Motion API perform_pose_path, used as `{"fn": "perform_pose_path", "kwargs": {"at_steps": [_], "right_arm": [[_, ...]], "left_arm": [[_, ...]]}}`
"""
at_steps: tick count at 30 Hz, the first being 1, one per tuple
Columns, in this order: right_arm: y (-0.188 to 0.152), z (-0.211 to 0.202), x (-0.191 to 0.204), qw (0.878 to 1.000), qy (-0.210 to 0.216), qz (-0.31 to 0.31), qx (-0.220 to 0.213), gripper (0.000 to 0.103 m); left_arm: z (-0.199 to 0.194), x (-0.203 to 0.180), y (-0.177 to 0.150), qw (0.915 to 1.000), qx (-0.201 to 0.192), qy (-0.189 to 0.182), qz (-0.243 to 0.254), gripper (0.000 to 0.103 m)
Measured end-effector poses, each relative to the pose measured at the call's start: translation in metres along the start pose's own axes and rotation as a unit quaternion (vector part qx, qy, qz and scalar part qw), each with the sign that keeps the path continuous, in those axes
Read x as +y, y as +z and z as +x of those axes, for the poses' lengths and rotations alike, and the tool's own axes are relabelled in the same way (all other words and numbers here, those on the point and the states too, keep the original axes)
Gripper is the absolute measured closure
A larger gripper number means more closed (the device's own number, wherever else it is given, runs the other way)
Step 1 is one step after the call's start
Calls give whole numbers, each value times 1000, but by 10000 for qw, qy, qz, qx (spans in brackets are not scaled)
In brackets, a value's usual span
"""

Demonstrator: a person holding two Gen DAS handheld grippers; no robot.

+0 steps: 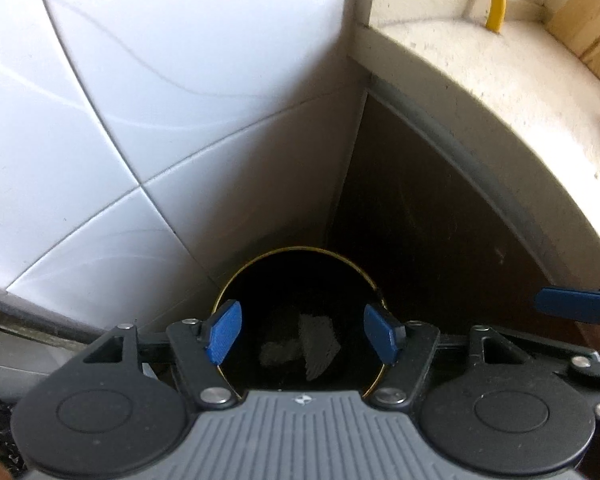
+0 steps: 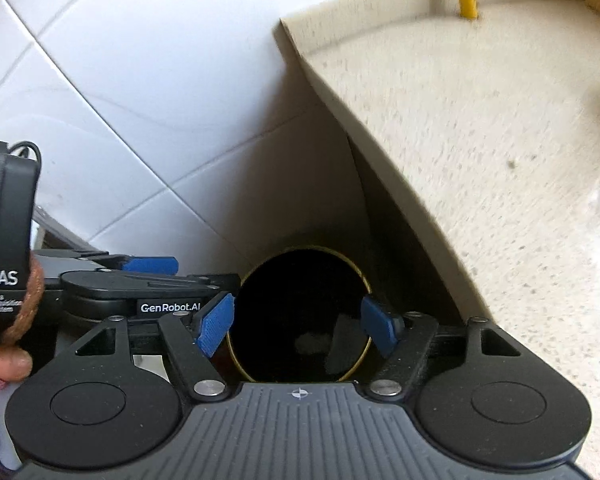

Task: Collect trash
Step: 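Move both open tools back toward the cutting board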

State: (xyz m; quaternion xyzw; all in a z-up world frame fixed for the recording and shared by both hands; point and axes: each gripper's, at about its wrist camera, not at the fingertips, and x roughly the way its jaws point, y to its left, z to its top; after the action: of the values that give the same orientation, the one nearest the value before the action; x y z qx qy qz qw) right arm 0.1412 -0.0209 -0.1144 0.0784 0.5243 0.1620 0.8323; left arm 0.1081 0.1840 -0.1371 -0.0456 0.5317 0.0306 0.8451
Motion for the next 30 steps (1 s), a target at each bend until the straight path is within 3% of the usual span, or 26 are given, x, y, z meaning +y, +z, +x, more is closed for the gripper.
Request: {"fn": "perform_pose_path", "kwargs": {"at_steps": [4, 8, 10, 12, 19, 27, 30], "right_arm": [[-3, -22, 5, 9987, -10, -10, -517, 18], [-6, -48, -6, 9942, 481, 338, -898, 10], [-8, -59, -9, 9913, 515, 423, -1137, 3], [-12, -69, -8, 9890, 472, 386, -1348, 3], [-21, -98, -13, 9775, -84, 298, -2087, 8], [-34, -118, -50, 9703, 6, 765, -2294, 25], [-42, -129, -68, 9661, -48, 998, -2382, 25]], "left_arm": [[-20, 1, 3, 9987, -463, -203, -97, 38], [-39, 2, 4, 9950, -847, -506, -137, 39], [-48, -1, 3, 9920, -1047, -699, -95, 39], [-55, -7, 3, 9897, -1211, -759, 26, 38], [-68, -22, -3, 9814, -1546, -1093, 313, 37], [-95, -35, -7, 9693, -1990, -1398, 370, 30], [-102, -49, -6, 9680, -1990, -1463, 448, 30]]}}
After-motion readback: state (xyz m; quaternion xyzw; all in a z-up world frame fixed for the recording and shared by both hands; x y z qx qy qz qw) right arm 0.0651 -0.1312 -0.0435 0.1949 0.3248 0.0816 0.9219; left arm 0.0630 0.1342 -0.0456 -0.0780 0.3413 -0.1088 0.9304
